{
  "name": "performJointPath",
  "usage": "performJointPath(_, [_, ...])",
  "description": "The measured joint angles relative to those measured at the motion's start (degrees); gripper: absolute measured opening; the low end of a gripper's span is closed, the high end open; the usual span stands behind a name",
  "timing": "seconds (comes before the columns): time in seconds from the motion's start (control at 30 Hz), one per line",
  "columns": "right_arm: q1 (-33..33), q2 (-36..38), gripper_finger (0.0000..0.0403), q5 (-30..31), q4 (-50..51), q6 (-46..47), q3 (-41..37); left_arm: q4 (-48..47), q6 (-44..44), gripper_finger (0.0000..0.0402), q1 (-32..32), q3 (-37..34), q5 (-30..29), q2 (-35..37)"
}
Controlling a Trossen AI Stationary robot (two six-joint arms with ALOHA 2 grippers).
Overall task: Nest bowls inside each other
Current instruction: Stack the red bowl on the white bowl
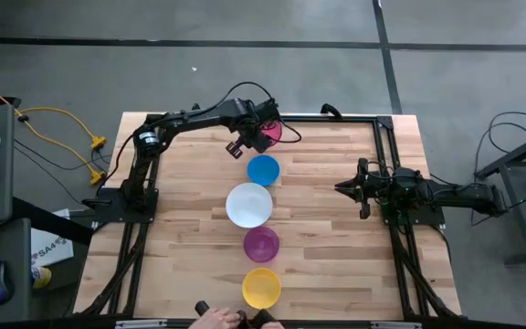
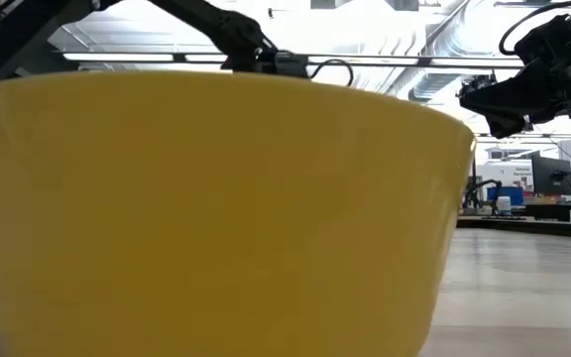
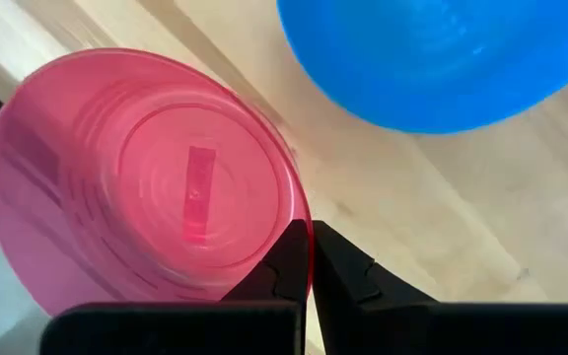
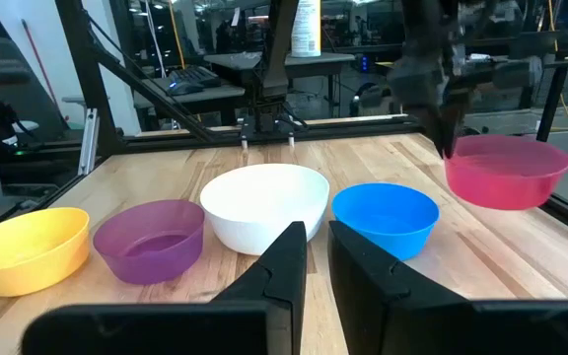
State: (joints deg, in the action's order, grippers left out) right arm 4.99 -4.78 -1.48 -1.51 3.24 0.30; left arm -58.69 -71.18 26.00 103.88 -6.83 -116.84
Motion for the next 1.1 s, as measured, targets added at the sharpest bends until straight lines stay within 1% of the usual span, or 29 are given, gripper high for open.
performJointPath(0.1, [-0.01, 0.00, 0.0039, 0.00, -0.01, 0.01, 0.01, -0.86, 1.44, 0.0000, -1.12, 0.11, 0.50, 1.57])
performJointPath(0.23, [0.00, 0.00, 0.0039, 0.00, 0.01, -0.01, 0.01, -3.68, 5.53, 0.0000, -2.82, -0.39, 1.39, 4.14])
performJointPath(0.43, [-0.01, -0.01, 0.0039, 0.00, 0.02, -0.02, 0.00, -10.66, 12.07, 0.0000, -6.39, -0.51, 2.65, 7.13])
performJointPath(0.5, [-0.02, -0.01, 0.0039, 0.00, -0.01, -0.01, 0.01, -12.38, 13.68, 0.0000, -7.98, -0.53, 3.64, 7.99])
performJointPath(0.63, [-0.02, 0.00, 0.0039, 0.00, 0.02, 0.01, 0.00, -14.41, 16.65, 0.0000, -10.70, -0.53, 7.84, 9.37])
performJointPath(0.73, [0.00, -0.01, 0.0039, 0.00, 0.00, -0.01, 0.00, -16.07, 18.62, 0.0000, -12.46, -0.53, 9.27, 10.01])
performJointPath(1.0, [-0.01, 0.00, 0.0039, 0.00, -0.01, -0.02, 0.01, -17.80, 24.90, 0.0000, -17.15, -0.82, 10.23, 11.18])
performJointPath(1.1, [0.00, -0.01, 0.0039, 0.00, 0.00, 0.00, 0.01, -14.73, 26.76, 0.0000, -18.41, -4.50, 11.18, 13.53])
